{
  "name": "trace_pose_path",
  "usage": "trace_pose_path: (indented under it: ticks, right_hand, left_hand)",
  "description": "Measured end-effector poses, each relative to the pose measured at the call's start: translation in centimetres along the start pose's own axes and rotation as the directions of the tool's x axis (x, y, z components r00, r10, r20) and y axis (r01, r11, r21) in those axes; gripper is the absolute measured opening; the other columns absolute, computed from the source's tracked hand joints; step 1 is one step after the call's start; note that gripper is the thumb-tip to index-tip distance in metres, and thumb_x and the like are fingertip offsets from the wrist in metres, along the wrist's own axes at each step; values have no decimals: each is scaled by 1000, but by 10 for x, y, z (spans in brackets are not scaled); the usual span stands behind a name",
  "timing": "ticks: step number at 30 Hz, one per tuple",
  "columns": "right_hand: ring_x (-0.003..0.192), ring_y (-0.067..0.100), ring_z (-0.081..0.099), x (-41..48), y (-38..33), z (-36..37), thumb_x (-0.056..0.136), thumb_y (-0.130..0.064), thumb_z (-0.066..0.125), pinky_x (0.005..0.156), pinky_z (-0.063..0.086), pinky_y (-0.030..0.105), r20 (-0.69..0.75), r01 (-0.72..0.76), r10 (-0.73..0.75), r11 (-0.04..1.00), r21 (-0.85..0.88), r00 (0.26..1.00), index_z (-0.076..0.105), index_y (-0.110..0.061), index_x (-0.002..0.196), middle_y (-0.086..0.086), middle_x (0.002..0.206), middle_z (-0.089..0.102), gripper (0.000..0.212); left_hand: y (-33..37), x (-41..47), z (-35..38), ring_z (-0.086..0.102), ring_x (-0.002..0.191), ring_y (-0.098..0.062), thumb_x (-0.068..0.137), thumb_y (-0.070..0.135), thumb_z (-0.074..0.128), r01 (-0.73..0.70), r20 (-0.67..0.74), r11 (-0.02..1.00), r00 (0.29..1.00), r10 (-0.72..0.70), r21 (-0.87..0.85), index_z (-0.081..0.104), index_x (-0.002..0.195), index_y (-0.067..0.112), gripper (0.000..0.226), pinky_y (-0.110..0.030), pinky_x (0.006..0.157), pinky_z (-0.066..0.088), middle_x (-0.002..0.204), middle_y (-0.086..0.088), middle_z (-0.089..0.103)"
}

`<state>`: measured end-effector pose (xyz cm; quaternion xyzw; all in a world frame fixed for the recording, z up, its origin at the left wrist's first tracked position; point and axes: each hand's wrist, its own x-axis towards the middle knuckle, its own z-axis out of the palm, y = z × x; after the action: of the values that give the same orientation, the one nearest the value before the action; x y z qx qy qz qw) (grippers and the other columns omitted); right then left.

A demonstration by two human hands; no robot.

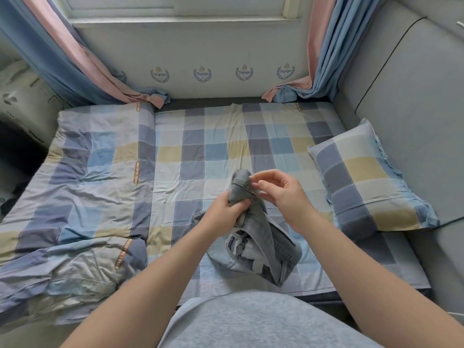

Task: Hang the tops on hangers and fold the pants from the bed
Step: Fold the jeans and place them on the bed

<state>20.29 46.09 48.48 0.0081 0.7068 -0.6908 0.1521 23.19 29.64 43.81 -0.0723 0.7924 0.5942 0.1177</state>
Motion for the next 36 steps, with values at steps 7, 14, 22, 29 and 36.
trace_pose_path:
  ticks: [7,14,22,29,36]
  right_hand:
    - [123,-1,50,-19,41,-10,75,-48,82,99,46,24,267,-89,203,919,-385,942,41,-35,143,-13,140,48,80]
    - [99,29,59,-13,75,-4,83,2,50,82,50,38,-19,-73,84,707,-703,996,61,-25,104,4,104,64,36]
    - [62,13,48,17,12,-29,96,-13,57,60,39,32,-77,36,-90,848,-529,993,65,-10,78,-5,63,58,20]
    - [67,16,50,18,-22,-7,98,-22,62,63,40,31,199,217,-132,836,-504,971,71,-6,83,20,77,65,23]
    - [65,16,49,25,-31,-28,96,-19,62,63,39,30,238,219,-101,811,-543,966,72,-4,87,25,80,64,20]
  left_hand:
    - [-7,6,-20,75,89,-31,97,28,64,240,-106,826,935,-337,-510,65,117,11,26,-45,79,61,100,-14,77]
    - [3,10,-23,73,67,-23,94,43,65,377,-35,708,869,-493,-597,70,102,13,31,-33,56,58,82,-7,77]
    - [-16,0,-29,57,104,-18,85,71,59,425,-128,898,890,-438,-116,49,128,16,70,-39,88,47,132,-7,54]
    - [-5,6,-13,51,125,-16,86,35,72,-71,-154,923,978,138,378,49,137,28,56,-45,105,44,136,5,56]
    - [-9,25,-18,52,80,-18,89,8,57,-150,-162,840,949,270,521,66,104,20,21,-30,66,39,84,6,54]
